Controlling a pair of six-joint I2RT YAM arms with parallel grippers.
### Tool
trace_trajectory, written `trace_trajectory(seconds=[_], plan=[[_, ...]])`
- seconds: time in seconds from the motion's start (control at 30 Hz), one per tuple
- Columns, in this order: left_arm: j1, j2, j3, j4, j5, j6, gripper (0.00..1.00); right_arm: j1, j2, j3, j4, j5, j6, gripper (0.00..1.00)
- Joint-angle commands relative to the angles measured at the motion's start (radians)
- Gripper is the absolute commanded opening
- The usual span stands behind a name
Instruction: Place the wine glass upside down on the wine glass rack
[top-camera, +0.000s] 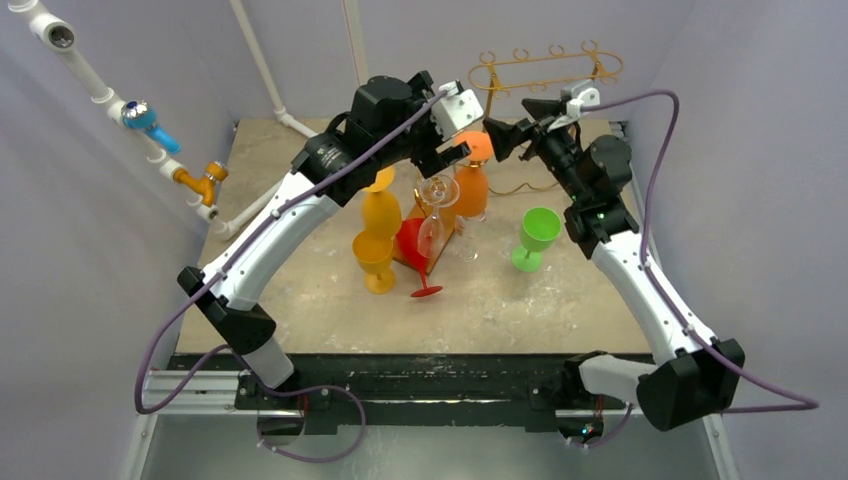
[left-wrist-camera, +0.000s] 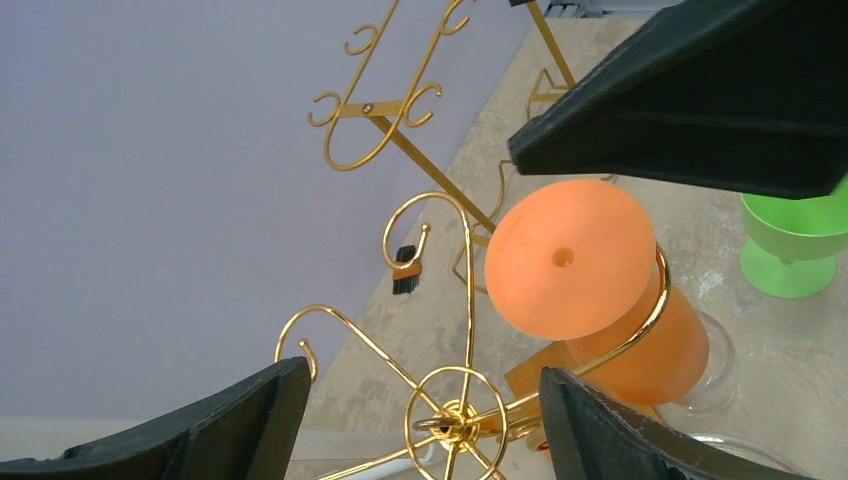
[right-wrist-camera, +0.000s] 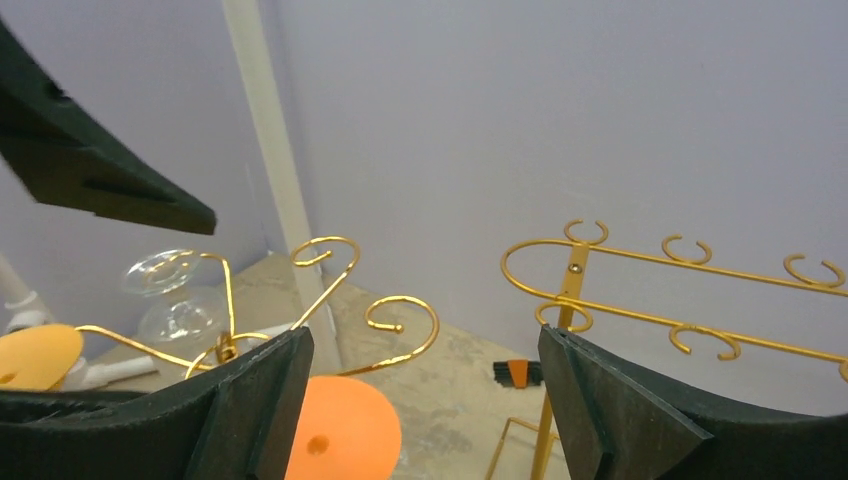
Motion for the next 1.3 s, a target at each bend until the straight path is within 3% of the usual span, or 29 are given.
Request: trace_trajectory(seconds=[0.0,0.3,0.57,0.7,0.9,1.27], plan=[[-0.001,0.01,0.05,-0.173,-0.263,-0.121,0.91,-0.005,0.077,0.146,-0.104,0.036,-0.006,0.92],[0.096,0.051,0.259,-0.37,-0.188,-0.161,0.93,-0.005,0.261,0.362,-0.263,0.003,0.017,0.83],[0.154,0.008,0.169,-0.446,-0.075,-0.215,0.87,-0.006,0.348,0.461,-0.333,-0.038,0.023,0.73],[0.163,-0.023,0.135,-0.452,-0.073,-0.21,0.78,-0.005,0.38,0.496,-0.354,-0.064,0.033,0.67],[0.182,-0.05,0.202,-0.53,-0.102,-0.169,0.62,-0.007,0.432,0.558,-0.415,-0.105,0.056,0.55],[0.184,-0.062,0.179,-0.594,-0.013,-0.131,0.65,-0.022,0.519,0.649,-0.506,-0.244,0.118,0.38]])
